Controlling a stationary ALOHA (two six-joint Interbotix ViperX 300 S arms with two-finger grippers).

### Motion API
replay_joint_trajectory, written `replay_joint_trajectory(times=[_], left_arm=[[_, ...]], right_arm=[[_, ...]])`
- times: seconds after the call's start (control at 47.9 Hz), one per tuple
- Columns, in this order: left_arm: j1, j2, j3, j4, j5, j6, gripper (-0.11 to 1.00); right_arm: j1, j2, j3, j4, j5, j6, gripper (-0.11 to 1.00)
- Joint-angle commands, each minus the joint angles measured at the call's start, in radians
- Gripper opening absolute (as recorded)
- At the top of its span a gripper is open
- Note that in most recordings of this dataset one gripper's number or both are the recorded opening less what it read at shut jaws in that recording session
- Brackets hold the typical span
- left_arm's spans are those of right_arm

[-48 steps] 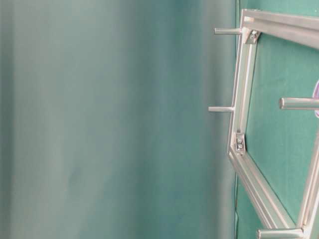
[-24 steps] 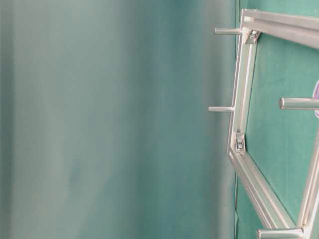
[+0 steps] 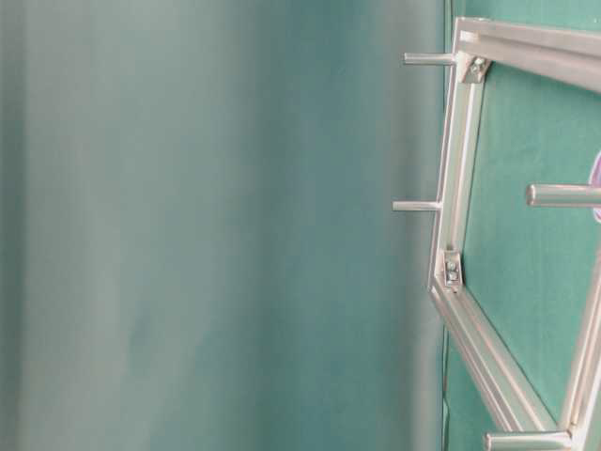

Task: Find the location of the shaft and insert the gear.
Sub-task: 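Move the right gripper over the blue gear's hub, fingers open, then lower the right gripper and close its fingers on the gear hub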

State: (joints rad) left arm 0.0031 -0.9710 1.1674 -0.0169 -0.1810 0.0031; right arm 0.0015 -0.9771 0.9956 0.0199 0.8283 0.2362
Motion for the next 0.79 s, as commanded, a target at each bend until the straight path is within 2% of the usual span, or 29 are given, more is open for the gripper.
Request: replay_joint_trajectory(times=[0.0, 0.25, 0.438, 0.563, 0.772], left_arm=[[0.002, 0.008, -0.026, -0.002, -0.006, -0.002, 0.01], [0.0, 0.008, -0.026, -0.002, 0.003, 0.0, 0.01], [0.0, 0.008, -0.025, -0.002, 0.006, -0.002, 0.01], [0.0, 0.008, -0.025, -0.002, 0.006, 0.0, 0.01], [0.0, 0.008, -0.025, -0.002, 0.006, 0.0, 0.01]], right_arm=[[-0.002, 0.003, -0.026, 0.003, 0.021, 0.0, 0.91], [-0.002, 0.02, -0.017, 0.006, 0.025, 0.002, 0.91], [-0.002, 0.086, 0.006, 0.006, 0.021, 0.002, 0.91], [0.002, 0.144, 0.031, 0.009, -0.002, 0.005, 0.91], [0.021, 0.215, 0.091, 0.048, -0.098, 0.021, 0.91]])
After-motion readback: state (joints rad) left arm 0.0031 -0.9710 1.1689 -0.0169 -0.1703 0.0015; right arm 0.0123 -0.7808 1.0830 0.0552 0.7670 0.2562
